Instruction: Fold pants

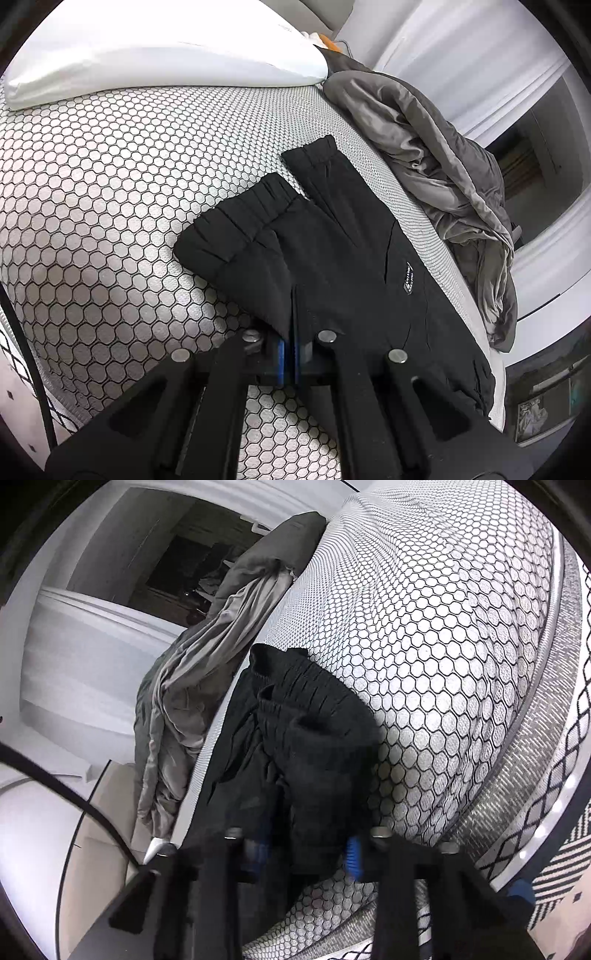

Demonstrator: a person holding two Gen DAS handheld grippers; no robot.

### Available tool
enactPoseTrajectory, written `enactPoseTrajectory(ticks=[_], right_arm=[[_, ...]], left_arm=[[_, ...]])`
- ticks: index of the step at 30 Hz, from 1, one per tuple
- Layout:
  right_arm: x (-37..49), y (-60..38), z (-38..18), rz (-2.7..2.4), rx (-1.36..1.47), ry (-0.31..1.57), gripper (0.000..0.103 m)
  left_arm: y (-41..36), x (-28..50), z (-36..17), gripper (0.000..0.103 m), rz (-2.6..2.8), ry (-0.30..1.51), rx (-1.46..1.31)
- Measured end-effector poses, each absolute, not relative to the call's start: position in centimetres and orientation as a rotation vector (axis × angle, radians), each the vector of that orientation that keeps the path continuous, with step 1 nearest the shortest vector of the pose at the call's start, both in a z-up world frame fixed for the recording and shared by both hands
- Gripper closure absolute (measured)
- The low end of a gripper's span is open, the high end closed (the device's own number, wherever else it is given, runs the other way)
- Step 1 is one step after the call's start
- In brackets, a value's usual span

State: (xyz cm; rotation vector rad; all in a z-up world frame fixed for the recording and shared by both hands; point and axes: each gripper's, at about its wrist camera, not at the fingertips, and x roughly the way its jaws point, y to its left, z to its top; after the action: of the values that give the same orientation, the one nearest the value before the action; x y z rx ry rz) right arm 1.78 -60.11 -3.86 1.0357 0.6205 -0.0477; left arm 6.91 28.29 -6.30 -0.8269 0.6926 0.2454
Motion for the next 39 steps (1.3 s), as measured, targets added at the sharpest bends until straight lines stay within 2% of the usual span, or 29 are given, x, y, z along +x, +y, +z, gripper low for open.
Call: enactPoseTrajectory(ticks=[2, 5, 10, 19, 24, 31, 36, 39], right_arm=[[1.1, -60.2, -3.5, -0.026, 1.037, 0.593, 0.091], [-0.4, -60.0, -1.9, 0.004, 0.989, 0.564, 0.093], [-2.5, -59.4, -0.9, 0.020, 0.955, 0.552, 0.093], [0.2, -57.9, 4.1, 0.026, 0.915, 0.471, 0.093], [5.4, -57.8, 7.5, 0.016, 0.863, 0.451, 0.093], [18.8, -58.8, 8.1, 0.016, 0.866, 0.501, 0.093], [28.6, -59.3, 5.8, -0.075, 0.847, 0.597, 0.090], [31.9, -59.0, 4.0, -0.126, 0.822, 0.674, 0.084]], left_arm=[[28.4, 6.4, -6.0, 0.103, 0.257, 0.687, -0.813], [28.4, 4.5, -5.4, 0.103, 0.262, 0.656, -0.799], [28.6, 2.7, -4.1, 0.103, 0.252, 0.619, -0.759], [29.4, 6.2, -0.3, 0.103, 0.257, 0.606, -0.756], [30.0, 12.2, 2.7, 0.103, 0.262, 0.612, -0.727], [29.8, 24.6, 3.3, 0.102, 0.297, 0.702, -0.668], [30.4, 35.2, 0.1, 0.093, 0.366, 0.912, -0.612], [31.0, 37.8, -1.6, 0.082, 0.335, 0.974, -0.619]])
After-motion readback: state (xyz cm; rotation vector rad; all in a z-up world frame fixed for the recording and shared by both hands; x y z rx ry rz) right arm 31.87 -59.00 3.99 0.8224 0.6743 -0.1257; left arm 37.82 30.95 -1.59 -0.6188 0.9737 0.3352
